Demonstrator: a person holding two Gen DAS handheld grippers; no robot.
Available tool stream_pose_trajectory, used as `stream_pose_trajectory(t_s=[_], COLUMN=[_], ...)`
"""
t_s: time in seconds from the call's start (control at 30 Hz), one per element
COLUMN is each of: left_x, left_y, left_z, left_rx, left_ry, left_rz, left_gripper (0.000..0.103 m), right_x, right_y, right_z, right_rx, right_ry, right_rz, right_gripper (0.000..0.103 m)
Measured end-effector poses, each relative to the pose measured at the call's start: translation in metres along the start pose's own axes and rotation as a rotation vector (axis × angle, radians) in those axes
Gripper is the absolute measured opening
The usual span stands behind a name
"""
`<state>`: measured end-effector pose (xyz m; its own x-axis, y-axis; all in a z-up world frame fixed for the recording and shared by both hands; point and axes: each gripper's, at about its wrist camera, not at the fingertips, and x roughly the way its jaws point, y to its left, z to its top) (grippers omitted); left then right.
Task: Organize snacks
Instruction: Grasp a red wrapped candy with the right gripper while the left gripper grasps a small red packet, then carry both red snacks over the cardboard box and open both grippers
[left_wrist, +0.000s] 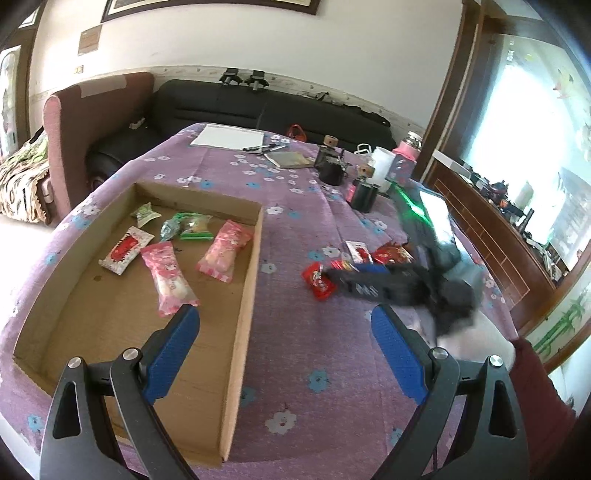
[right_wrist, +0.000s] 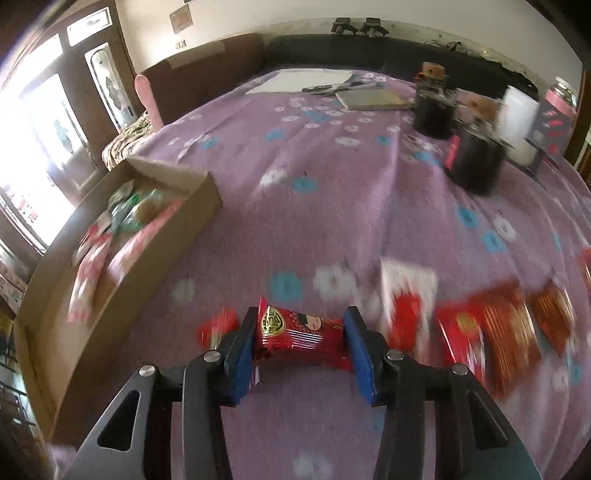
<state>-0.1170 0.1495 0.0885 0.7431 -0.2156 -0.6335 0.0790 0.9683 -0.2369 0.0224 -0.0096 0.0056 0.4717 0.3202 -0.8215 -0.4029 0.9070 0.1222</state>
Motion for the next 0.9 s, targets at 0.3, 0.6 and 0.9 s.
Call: stream_pose_trajectory(t_s=[0.3,0.6,0.9], left_x=[0.035,0.124,0.164], left_y=[-0.040,-0.073,-0.064], left_z=[0.007,0.023,0.016], left_rx=[0.066,0.172,0.193], left_ry=[0.060,0.182,0.262], left_rz=[-0.039,0.016,0.074], left_gripper=[0.095,0.067,0.024], right_x=[-0.042,-0.049,-0.048], right_y=[-0.035,-0.057,-0.052], right_z=[-0.063,-0.066,-0.065], right_rx=[0.047,0.139,0.123], right_ry=[-0.096,-0.118,-0.119], right_rz=[-0.065,0.006,-0.017], right_gripper=[0.047,0.047,0.047])
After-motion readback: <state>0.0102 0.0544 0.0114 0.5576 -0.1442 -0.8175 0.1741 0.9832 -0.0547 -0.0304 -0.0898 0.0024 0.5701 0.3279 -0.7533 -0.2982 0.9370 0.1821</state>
